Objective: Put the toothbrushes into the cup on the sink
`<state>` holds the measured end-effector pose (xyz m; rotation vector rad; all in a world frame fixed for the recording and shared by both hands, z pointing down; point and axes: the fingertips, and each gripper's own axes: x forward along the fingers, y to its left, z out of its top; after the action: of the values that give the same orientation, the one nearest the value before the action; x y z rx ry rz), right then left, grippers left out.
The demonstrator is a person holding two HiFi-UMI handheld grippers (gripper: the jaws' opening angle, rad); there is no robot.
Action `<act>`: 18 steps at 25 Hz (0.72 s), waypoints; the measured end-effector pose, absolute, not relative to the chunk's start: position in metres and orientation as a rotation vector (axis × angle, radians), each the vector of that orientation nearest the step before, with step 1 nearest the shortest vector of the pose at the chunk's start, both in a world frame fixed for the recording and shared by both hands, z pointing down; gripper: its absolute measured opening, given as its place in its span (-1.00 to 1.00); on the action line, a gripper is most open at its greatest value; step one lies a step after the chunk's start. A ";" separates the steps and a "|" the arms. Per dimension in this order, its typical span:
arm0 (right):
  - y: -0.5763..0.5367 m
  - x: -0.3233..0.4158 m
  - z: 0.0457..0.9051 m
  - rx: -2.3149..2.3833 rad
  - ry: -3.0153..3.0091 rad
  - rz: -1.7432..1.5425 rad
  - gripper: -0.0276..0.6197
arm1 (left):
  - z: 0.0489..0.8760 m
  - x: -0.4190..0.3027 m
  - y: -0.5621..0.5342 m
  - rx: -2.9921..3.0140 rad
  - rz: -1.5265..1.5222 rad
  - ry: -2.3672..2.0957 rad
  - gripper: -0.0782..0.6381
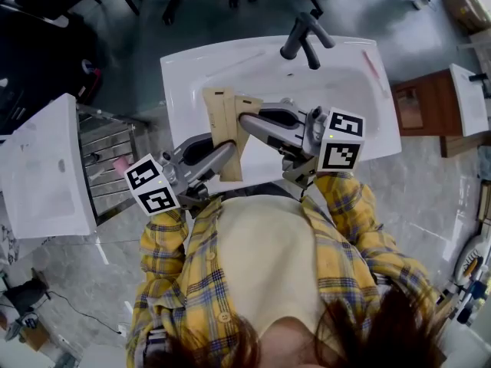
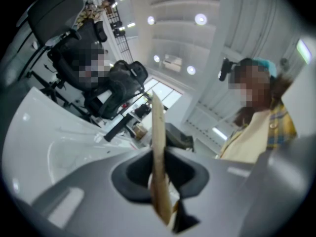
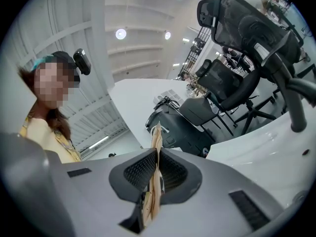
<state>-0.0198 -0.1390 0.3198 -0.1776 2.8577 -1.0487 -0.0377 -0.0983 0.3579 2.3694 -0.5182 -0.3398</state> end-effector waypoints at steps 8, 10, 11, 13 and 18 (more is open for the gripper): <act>-0.141 -0.018 0.322 -0.234 2.824 -1.103 -0.83 | 0.358 -0.041 -0.100 2.369 -0.359 -0.536 -0.64; -0.142 -0.017 0.324 -0.244 2.820 -1.111 -0.84 | 0.359 -0.041 -0.100 2.368 -0.362 -0.540 -0.64; -0.142 -0.017 0.325 -0.248 2.817 -1.115 -0.84 | 0.359 -0.041 -0.101 2.368 -0.364 -0.541 -0.64; -0.143 -0.016 0.325 -0.254 2.813 -1.121 -0.84 | 0.360 -0.042 -0.101 2.368 -0.366 -0.544 -0.64; -0.143 -0.013 0.326 -0.269 2.816 -1.126 -0.84 | 0.358 -0.042 -0.101 2.364 -0.382 -0.549 -0.64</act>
<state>-0.0131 -0.1430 0.3256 -0.2688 2.8162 -1.1256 -0.0423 -0.1012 0.3583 2.3636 -0.5485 -0.3820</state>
